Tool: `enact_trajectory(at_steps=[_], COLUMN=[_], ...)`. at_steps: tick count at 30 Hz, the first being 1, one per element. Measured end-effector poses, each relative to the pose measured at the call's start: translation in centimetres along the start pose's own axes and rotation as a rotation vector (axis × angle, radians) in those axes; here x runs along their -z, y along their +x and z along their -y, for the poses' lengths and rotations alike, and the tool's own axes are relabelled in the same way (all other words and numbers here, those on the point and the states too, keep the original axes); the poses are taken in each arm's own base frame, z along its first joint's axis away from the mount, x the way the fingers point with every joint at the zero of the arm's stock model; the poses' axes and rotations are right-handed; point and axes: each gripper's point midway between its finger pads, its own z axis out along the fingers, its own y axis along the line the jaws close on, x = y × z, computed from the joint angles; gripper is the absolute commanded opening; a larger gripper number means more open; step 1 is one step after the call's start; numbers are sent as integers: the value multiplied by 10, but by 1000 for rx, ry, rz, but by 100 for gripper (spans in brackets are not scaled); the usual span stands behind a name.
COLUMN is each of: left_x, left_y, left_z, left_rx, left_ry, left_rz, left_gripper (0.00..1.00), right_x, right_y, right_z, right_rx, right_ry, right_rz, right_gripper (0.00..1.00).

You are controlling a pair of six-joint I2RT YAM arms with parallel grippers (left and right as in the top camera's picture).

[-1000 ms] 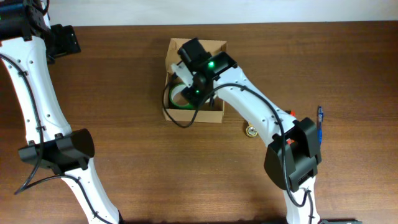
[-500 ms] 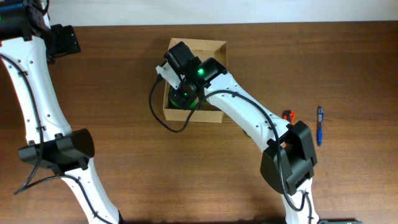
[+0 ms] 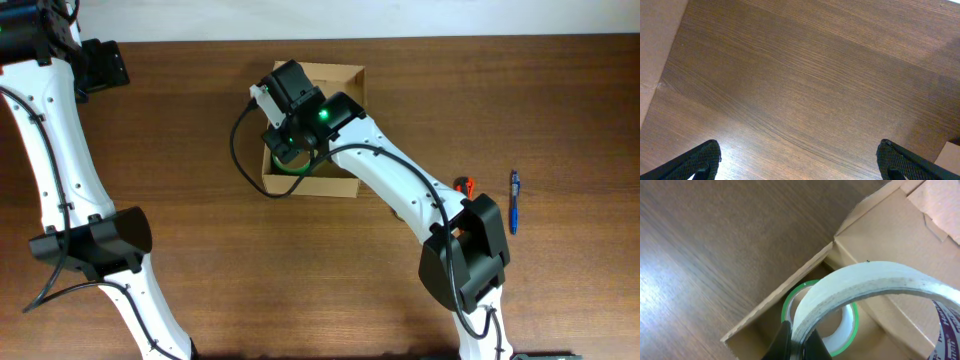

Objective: Pack container
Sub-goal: 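Carry the white tape with the right gripper into the box, then lower the white tape onto the green tape inside the box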

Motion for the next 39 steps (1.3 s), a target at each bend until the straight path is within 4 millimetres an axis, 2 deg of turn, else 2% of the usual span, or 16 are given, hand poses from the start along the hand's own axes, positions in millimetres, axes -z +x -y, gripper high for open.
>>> enact_trajectory(at_steps=[3, 10, 16, 28, 35, 39], left_x=[0, 0, 0, 0, 0, 0], left_y=[0, 0, 0, 0, 0, 0], left_z=[0, 0, 0, 0, 0, 0], left_rx=[0, 0, 0, 0, 0, 0], left_ry=[0, 0, 0, 0, 0, 0], left_rz=[0, 0, 0, 0, 0, 0], left_gripper=[100, 100, 100, 100, 99, 99], right_x=[-8, -38, -45, -43, -43, -39], right_y=[6, 40, 59, 68, 67, 59], right_z=[5, 6, 0, -5, -5, -5], right_rx=[-17, -41, -33, 41, 53, 57], right_ry=[1, -22, -55, -92, -96, -94], right_rz=[-22, -146, -220, -253, -249, -229], right_gripper=[4, 4, 4, 4, 3, 4])
